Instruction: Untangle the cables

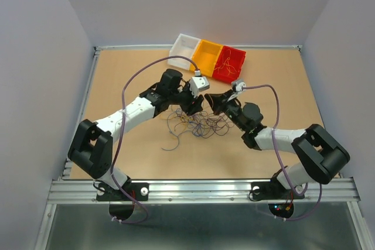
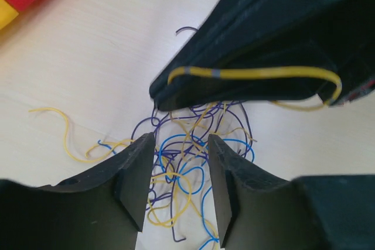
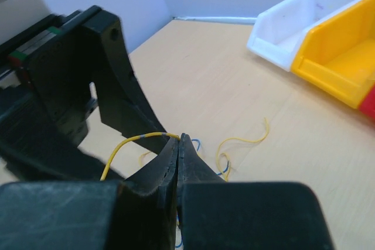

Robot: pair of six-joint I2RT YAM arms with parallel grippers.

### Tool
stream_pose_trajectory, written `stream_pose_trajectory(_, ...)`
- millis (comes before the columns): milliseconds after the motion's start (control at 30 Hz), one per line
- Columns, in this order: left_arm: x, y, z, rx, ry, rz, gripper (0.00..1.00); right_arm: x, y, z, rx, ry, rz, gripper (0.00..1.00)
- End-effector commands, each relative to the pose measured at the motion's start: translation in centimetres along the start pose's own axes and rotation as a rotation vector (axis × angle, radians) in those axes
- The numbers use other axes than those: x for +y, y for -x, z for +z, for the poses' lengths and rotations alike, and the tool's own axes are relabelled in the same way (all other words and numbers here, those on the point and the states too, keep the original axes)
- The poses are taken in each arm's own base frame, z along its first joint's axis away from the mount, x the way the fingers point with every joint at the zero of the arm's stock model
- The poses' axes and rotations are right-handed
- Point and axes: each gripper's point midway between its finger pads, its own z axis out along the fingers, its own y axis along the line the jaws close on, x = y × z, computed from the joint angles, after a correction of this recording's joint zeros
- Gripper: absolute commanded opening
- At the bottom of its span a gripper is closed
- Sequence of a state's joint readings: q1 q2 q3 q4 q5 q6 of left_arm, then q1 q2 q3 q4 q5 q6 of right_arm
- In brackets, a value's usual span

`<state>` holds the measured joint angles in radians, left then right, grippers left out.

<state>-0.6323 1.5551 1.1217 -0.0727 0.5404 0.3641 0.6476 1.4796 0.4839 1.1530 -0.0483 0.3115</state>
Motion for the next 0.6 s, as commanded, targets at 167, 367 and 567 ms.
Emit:
stream_pose_trajectory(167,4.2,4.9,-6.1,-0.244,0.154,-0.03,0.72,-2.9,11.4,3.1,-0.136,-0.251,-0.002,0.01)
stream_pose_trajectory(367,6.1,6.0,-8.8,-0.347,0.222,-0.045,0.73,-5.6,17.0,5.9,-0.141,-0.339,0.009,0.01)
stream_pose_trajectory(567,6.6,5.9,-8.9,-0.35,0.241,-0.044,0.73,-8.6,23.4,9.1,-0.182,-0.36,0.06,0.01)
